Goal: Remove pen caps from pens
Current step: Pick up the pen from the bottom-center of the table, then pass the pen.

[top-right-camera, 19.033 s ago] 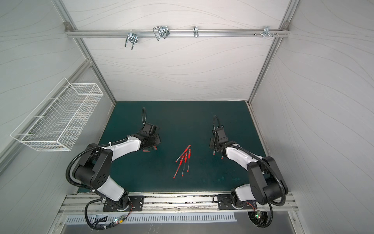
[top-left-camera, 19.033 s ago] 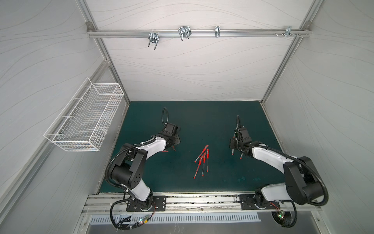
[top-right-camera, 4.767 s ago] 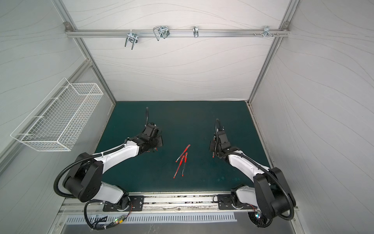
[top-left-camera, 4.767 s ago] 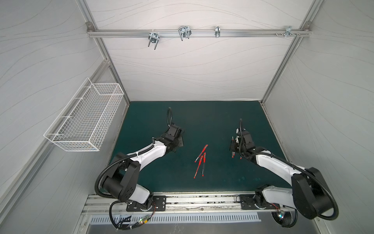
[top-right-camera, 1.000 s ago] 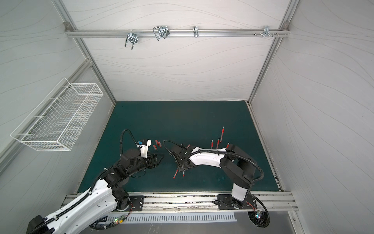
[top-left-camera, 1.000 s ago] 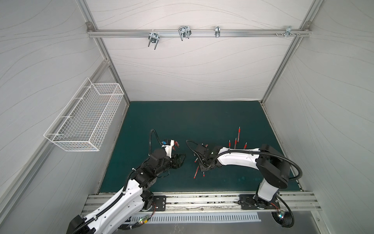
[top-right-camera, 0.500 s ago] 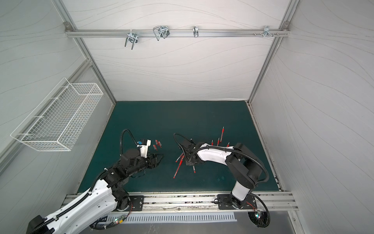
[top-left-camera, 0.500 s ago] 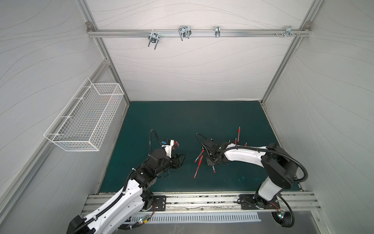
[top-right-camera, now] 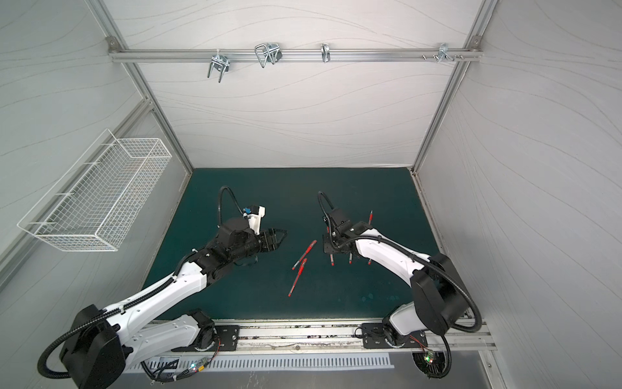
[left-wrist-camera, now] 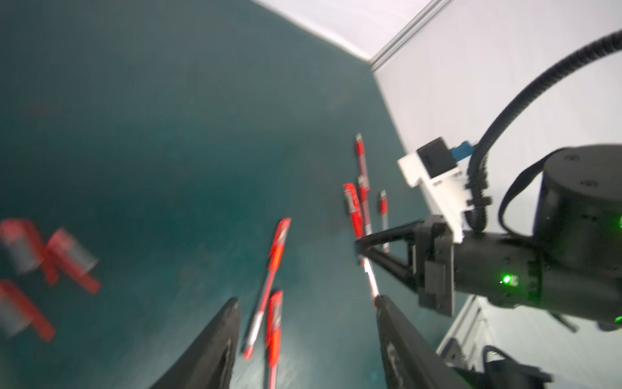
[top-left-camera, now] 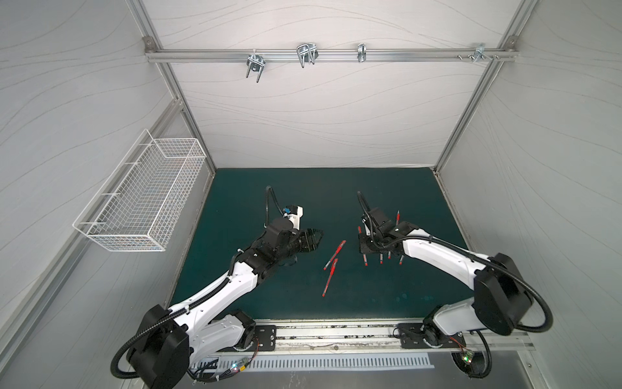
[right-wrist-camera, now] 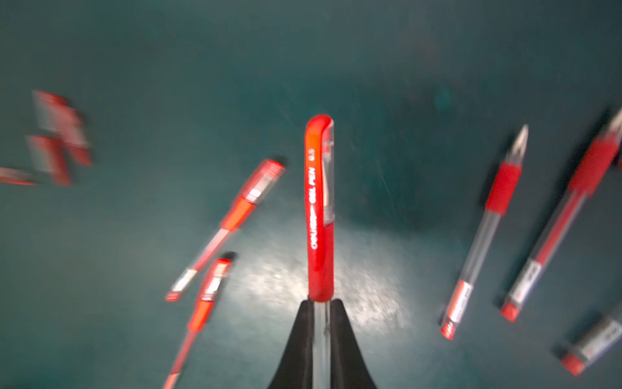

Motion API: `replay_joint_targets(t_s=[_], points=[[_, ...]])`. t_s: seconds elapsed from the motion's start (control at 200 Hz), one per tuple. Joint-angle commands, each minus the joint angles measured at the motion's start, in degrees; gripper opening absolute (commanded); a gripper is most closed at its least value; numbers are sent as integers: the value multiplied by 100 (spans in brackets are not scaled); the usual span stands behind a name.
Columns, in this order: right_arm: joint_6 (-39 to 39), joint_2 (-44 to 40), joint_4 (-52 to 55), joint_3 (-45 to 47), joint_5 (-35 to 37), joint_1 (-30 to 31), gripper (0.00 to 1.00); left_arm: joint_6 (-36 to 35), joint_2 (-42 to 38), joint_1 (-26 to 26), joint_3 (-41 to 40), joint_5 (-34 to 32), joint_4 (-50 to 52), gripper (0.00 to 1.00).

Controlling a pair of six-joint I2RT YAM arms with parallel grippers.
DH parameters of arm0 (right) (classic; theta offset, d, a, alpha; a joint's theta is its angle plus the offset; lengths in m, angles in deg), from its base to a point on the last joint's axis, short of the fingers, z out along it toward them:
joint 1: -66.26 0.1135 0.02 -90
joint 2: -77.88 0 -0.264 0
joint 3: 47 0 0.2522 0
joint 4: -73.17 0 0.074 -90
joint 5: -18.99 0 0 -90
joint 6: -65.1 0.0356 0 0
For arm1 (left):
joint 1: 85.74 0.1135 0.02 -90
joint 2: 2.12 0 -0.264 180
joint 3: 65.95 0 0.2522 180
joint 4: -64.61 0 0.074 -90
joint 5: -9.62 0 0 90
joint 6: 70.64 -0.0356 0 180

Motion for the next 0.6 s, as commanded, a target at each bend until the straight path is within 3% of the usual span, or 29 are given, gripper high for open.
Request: replay_joint_targets(t_s=[0.0, 0.245, 0.34, 0.59], points=[[-485, -381, -649, 70, -629, -139, 0, -31, 171, 44, 66, 630, -952, 65], [-1016, -1293, -3218, 1594, -1900, -226, 0, -51, 371, 32, -1041, 1427, -3528, 65], [-1086, -1460, -3863, 2060, -1938, -236, 0, -157, 421, 14, -1058, 1655, -3510, 65], [-1321, -1437, -4293, 2213, -2678, -234, 0, -291, 496, 14, -1070, 1821, -3577, 64]])
